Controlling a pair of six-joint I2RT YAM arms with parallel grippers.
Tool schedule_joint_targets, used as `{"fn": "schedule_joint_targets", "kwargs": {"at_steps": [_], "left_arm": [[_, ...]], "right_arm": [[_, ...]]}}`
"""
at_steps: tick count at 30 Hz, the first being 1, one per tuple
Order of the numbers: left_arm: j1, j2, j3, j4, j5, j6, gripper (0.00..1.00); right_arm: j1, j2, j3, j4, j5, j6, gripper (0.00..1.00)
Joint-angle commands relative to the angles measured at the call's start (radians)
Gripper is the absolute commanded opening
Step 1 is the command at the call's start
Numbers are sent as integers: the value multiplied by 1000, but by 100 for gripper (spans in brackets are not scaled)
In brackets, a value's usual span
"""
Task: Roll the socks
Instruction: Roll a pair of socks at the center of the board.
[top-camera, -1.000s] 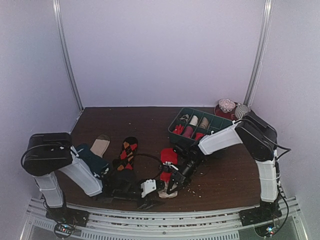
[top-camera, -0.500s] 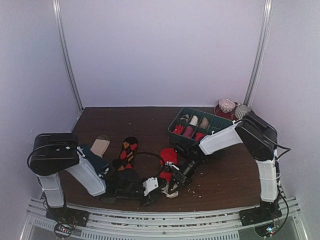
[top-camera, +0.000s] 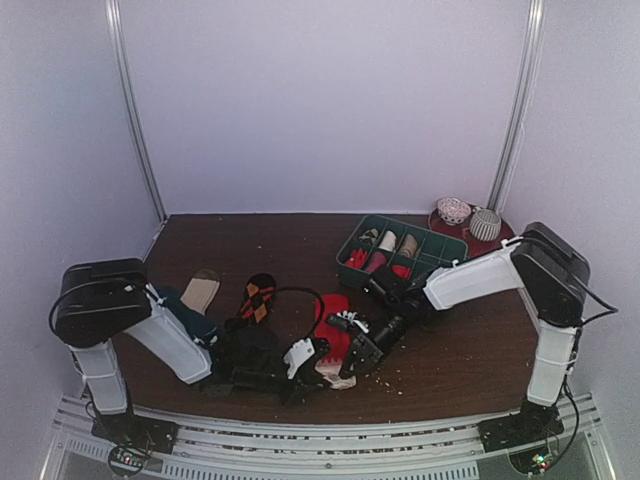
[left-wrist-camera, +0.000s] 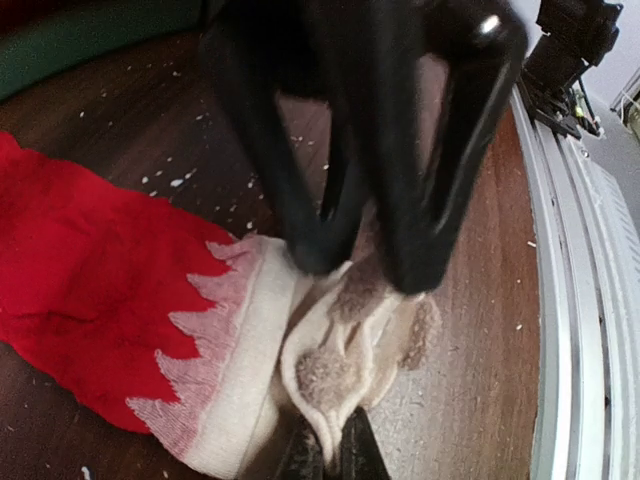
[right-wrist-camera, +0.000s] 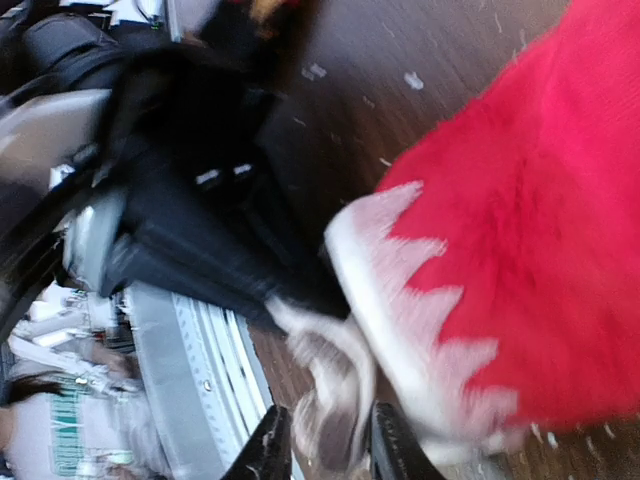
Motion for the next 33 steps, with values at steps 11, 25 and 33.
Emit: {"fn": "schedule_joint_targets", "kwargs": {"at_steps": [11, 25, 33], "left_arm": [[123, 58, 141, -476, 349, -253, 0], [145, 95, 147, -505, 402, -283, 0], [149, 102, 144, -502, 411, -278, 0]], "right_arm": [[56, -362, -423, 736, 238, -245, 52], [125, -239, -374, 552, 259, -531, 52], [153, -151, -329, 526, 335, -518, 41]]}}
